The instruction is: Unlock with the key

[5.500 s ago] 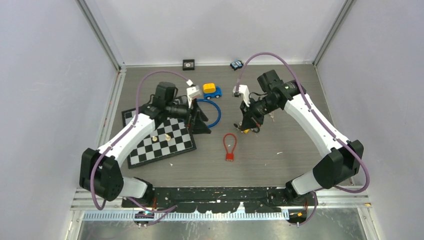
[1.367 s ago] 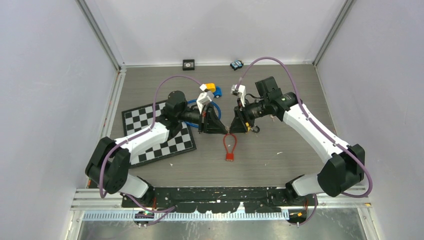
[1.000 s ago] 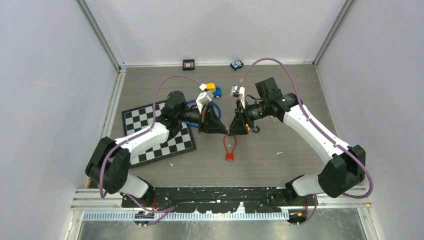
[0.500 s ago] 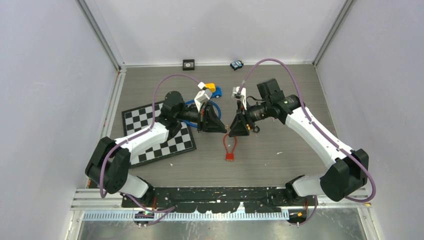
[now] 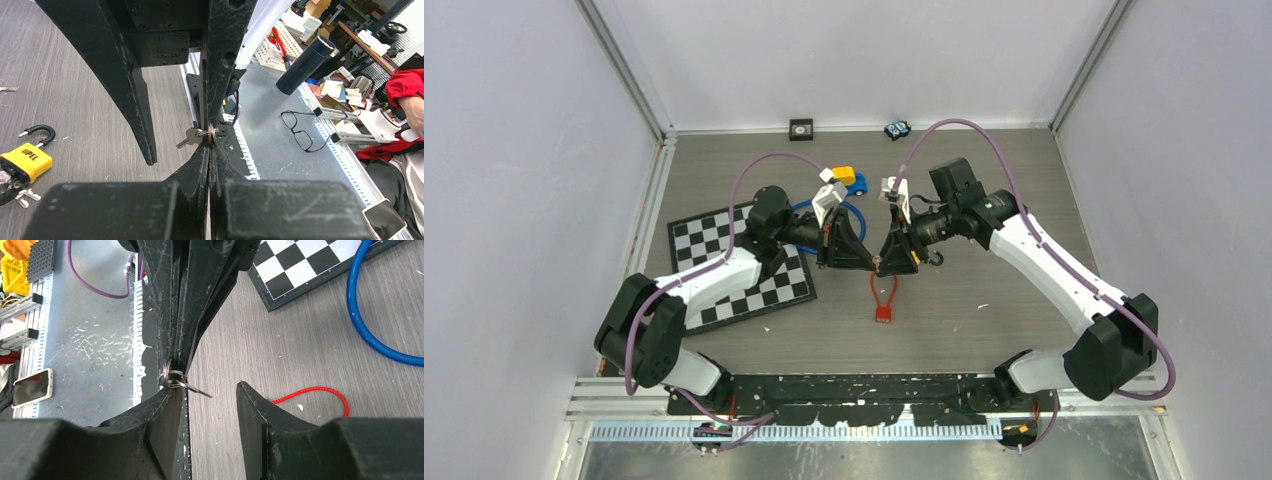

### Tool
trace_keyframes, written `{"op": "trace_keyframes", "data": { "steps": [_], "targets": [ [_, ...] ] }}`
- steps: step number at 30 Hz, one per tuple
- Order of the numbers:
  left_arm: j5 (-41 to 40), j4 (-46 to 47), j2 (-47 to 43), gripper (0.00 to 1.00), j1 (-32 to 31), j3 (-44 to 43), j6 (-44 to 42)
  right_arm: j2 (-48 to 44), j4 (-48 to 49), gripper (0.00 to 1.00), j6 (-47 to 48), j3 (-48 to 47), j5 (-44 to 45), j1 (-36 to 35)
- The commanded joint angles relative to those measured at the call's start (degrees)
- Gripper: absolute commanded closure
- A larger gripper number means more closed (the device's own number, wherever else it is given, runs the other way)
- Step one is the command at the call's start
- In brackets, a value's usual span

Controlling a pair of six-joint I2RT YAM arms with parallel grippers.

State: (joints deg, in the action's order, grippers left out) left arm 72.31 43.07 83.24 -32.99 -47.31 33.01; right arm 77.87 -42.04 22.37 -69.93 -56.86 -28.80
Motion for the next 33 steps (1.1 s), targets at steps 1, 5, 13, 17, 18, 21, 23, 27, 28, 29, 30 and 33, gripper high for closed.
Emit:
{"op": "trace_keyframes", "data": {
  "steps": [1, 5, 13, 17, 18, 21, 23, 27, 28, 29, 30, 33],
  "targets": [
    [0.1, 3.0, -1.7, 1.00, 0.2, 0.3, 0.1, 1.2, 1.5, 0.53, 0.8, -2.9, -1.1, -1.2],
    [0.0, 3.0, -1.7, 1.00, 0.1, 0.4, 0.1, 1.7, 1.2, 0.63, 1.0, -3.9, -1.5, -1.3],
    [-0.1, 3.0, -2.3, 1.00, 0.2, 1.3, -0.5, 1.5, 0.2, 0.96, 1.7, -4.3, 0.7, -1.3],
    [-0.2, 2.6, -2.8, 1.00, 0.2, 1.6, -1.2, 0.3, -1.6, 0.99, 3.4, -4.1, 3.0, -1.2],
    [-0.2, 2.4, -2.8, 1.00, 0.2, 1.7, -1.5, 0.0, -2.2, 0.99, 3.8, -4.0, 3.7, -1.3],
    [-0.2, 1.9, -2.9, 1.00, 0.3, 1.9, -2.1, -0.7, -3.2, 0.99, 4.5, -3.6, 5.3, -1.2],
    [-0.2, 1.7, -3.0, 1.00, 0.3, 1.9, -2.3, -1.1, -3.8, 0.99, 4.9, -3.5, 6.5, -1.2],
    [-0.3, -1.0, -3.5, 1.00, 0.5, 1.5, -3.9, -1.9, -5.7, 0.99, 5.6, -3.7, 11.5, -1.2],
    [-0.3, -2.4, -3.7, 1.00, 0.6, 1.3, -4.7, -2.2, -6.3, 0.97, 6.0, -3.8, 12.8, -1.2],
    [-0.3, -3.8, -3.9, 1.00, 0.8, 1.1, -5.6, -2.7, -6.8, 0.94, 6.1, -3.8, 13.3, -1.2],
    [-0.2, -4.5, -4.1, 1.00, 0.8, 1.1, -6.2, -3.1, -7.1, 0.91, 6.1, -3.9, 13.5, -1.2],
    [-0.4, -4.6, -4.1, 1.00, 1.0, 1.1, -6.4, -4.2, -7.7, 0.80, 5.7, -4.3, 12.9, -1.2]
  ]
}}
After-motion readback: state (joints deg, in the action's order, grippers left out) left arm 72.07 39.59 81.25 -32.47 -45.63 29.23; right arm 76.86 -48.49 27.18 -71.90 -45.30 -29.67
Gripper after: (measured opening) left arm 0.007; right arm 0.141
